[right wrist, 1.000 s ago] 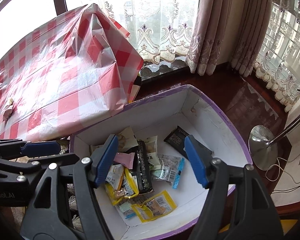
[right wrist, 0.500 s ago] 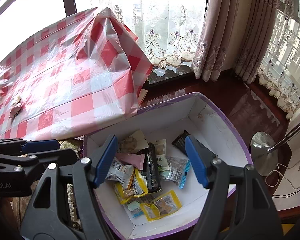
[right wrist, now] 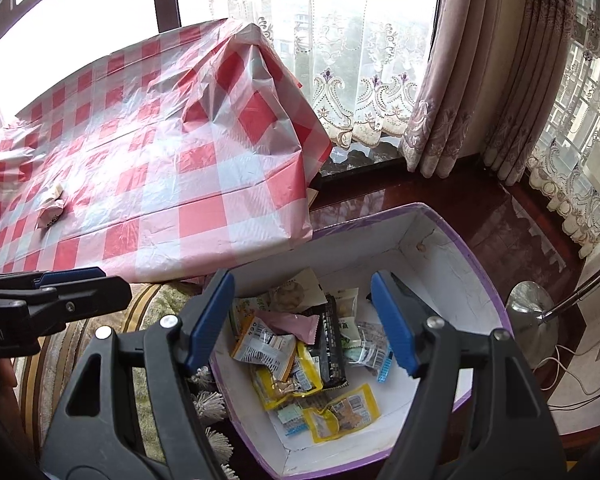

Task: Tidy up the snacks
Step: 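Withdraw both tools from the box back over the table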

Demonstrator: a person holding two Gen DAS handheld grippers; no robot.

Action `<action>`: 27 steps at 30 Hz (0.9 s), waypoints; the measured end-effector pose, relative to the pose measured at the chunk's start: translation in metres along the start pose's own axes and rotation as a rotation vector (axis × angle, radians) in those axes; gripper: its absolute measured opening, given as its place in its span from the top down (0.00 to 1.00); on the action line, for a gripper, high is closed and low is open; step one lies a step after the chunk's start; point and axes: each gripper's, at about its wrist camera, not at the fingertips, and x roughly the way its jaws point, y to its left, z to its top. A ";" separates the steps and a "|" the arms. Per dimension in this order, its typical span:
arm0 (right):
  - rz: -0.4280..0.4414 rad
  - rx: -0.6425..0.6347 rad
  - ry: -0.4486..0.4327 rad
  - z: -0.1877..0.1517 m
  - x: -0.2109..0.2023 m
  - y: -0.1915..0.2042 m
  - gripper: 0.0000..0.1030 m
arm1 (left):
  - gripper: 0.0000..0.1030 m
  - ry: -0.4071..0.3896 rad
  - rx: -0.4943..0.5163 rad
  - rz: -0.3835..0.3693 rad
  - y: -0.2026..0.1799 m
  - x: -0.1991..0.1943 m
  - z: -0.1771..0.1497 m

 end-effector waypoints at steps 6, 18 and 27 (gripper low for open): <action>0.025 -0.026 -0.015 0.001 -0.009 0.017 0.28 | 0.46 -0.044 -0.034 -0.001 0.016 -0.019 -0.003; 0.046 -0.064 -0.034 0.002 -0.021 0.037 0.27 | 0.46 -0.113 -0.093 0.007 0.044 -0.050 -0.009; 0.077 -0.077 -0.048 0.005 -0.031 0.051 0.27 | 0.45 -0.163 -0.122 0.018 0.062 -0.071 -0.015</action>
